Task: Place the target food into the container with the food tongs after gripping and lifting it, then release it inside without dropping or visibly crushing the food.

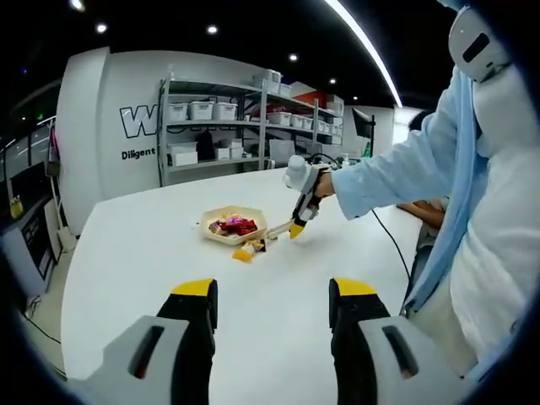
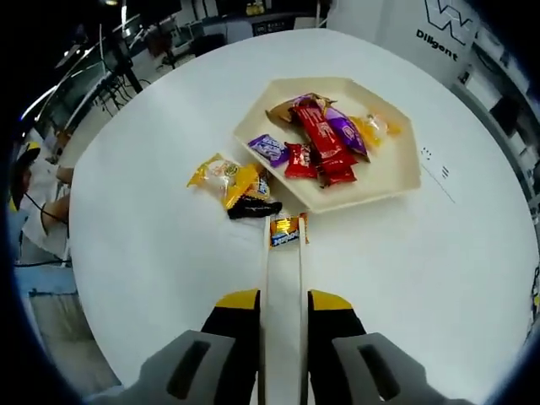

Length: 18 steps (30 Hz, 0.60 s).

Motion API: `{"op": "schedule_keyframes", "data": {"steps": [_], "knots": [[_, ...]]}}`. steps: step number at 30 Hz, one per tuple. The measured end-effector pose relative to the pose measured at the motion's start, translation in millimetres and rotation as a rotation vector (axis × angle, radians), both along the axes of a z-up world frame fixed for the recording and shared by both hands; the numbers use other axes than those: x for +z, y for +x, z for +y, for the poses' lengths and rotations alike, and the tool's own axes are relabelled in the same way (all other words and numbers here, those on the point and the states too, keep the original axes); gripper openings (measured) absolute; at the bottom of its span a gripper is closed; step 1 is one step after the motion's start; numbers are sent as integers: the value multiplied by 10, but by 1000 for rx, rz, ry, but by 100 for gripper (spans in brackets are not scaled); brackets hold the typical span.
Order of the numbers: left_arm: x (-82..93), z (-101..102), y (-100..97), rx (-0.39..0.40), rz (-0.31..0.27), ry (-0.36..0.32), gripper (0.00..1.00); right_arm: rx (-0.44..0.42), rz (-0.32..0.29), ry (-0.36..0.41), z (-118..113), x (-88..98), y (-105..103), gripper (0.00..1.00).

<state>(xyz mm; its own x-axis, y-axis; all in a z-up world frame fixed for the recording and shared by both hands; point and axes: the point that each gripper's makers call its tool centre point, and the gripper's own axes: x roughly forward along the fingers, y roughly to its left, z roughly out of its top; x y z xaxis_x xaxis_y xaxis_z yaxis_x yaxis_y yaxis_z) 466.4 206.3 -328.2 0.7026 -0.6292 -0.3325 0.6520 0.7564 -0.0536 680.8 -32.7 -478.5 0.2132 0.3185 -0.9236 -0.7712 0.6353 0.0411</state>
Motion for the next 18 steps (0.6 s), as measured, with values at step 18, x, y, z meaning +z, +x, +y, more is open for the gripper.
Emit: {"op": "schedule_keyframes", "data": {"steps": [18], "knots": [[60,-145,-3,-31,-25,-6,51,1,-34,37,-55,328,31,13]]}}
